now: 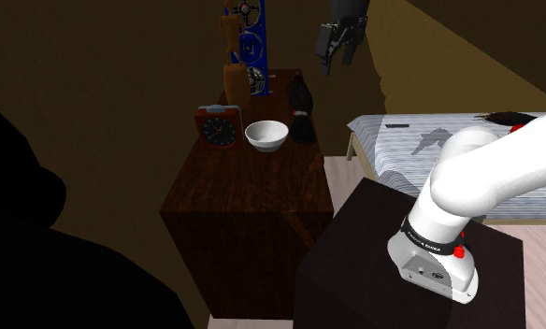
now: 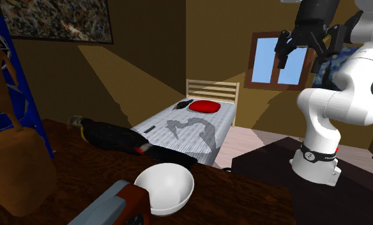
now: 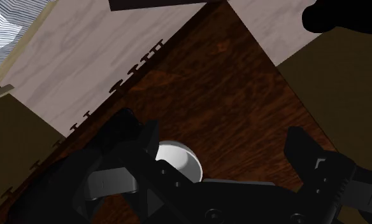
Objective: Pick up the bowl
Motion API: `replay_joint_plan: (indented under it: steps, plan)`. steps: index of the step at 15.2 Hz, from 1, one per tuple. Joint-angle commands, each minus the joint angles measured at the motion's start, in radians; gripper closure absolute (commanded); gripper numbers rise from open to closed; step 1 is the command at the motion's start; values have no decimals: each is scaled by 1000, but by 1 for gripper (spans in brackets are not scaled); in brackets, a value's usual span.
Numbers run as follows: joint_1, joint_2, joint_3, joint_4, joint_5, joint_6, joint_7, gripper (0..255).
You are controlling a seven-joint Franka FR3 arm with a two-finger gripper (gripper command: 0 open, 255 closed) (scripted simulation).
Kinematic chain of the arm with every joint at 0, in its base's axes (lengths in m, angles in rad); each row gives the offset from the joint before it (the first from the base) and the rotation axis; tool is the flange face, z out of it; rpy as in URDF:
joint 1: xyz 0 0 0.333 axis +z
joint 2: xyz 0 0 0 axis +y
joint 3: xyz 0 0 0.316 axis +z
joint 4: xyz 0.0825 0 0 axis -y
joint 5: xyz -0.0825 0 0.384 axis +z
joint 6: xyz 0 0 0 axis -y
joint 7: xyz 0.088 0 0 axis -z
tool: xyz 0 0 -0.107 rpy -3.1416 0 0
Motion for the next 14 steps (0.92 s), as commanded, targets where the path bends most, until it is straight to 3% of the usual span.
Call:
replay_joint_plan:
  steps: [1,14]
  plan:
    - [0,0,0,0,0,0,0,0]
    - [-15,390,0,4,-45,360,-13,0]
